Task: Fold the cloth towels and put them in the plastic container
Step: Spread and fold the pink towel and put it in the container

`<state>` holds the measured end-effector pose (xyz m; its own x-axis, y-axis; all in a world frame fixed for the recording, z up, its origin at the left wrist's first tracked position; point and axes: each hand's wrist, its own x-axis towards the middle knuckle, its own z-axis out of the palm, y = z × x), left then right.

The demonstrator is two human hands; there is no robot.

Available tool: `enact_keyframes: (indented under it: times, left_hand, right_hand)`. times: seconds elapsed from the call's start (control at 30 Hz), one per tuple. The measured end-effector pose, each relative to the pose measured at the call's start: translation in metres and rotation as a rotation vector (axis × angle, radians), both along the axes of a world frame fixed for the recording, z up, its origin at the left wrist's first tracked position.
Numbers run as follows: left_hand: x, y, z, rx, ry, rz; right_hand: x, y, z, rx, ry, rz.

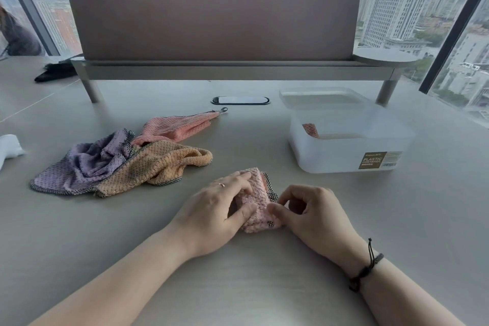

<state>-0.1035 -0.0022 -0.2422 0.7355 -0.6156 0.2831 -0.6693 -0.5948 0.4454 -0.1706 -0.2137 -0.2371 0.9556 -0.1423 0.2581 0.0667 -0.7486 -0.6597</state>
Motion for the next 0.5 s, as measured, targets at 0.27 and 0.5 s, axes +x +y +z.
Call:
enact_keyframes:
  times: [0.27,0.5]
  left_hand:
    - [0.008,-0.01,0.006,0.374,0.132,-0.02]
    - [0.008,-0.014,0.023,0.506,0.156,0.013]
  right_hand:
    - [-0.001,0.001,-0.004,-0.115,0.042,0.008]
    - [0.001,0.006,-0.005,-0.112,0.018,-0.023]
